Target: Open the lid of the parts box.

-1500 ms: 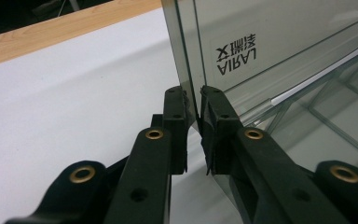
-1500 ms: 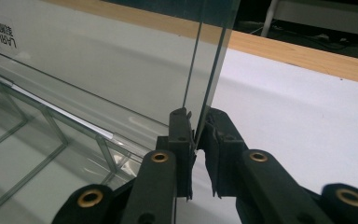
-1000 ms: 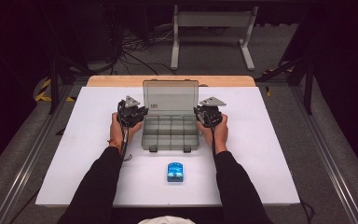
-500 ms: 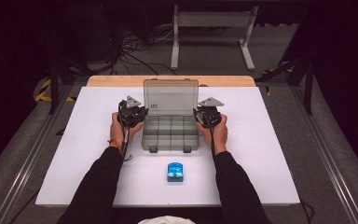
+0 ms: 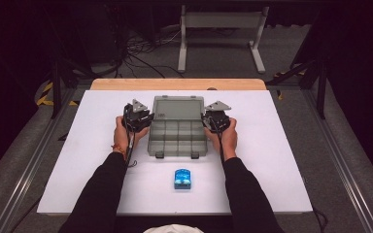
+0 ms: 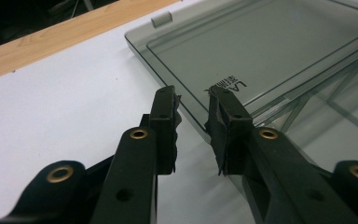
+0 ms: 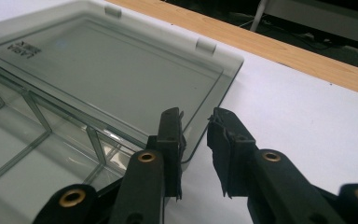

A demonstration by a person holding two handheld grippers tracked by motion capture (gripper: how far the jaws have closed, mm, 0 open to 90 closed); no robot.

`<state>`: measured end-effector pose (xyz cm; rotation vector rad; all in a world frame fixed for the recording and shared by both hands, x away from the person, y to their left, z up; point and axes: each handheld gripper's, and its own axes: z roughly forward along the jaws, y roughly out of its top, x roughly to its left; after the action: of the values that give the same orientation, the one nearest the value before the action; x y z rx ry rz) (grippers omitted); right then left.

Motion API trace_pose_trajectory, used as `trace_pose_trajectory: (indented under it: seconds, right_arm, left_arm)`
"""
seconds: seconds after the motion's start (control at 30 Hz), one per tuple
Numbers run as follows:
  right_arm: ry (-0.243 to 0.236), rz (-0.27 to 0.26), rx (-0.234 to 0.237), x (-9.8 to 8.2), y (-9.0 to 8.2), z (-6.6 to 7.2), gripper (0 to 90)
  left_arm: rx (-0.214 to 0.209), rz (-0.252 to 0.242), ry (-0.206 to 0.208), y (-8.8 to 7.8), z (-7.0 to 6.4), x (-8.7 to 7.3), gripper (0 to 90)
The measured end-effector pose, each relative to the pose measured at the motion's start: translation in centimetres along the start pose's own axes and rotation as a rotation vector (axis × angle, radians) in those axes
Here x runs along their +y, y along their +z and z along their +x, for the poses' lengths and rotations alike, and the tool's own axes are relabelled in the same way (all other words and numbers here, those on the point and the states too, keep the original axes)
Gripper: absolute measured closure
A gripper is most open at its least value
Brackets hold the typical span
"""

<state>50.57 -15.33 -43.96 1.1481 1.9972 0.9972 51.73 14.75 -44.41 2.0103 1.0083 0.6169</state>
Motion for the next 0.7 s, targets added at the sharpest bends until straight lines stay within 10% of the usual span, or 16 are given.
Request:
trace_pose_trajectory:
  seconds: [0.7]
  right_arm:
    - [-0.071, -0.090, 0.172, 1.9, -4.9, 0.0, 66.7]
  left_arm:
    - [-0.043, -0.067, 0.221, -6.3, -0.2, 0.6, 69.4]
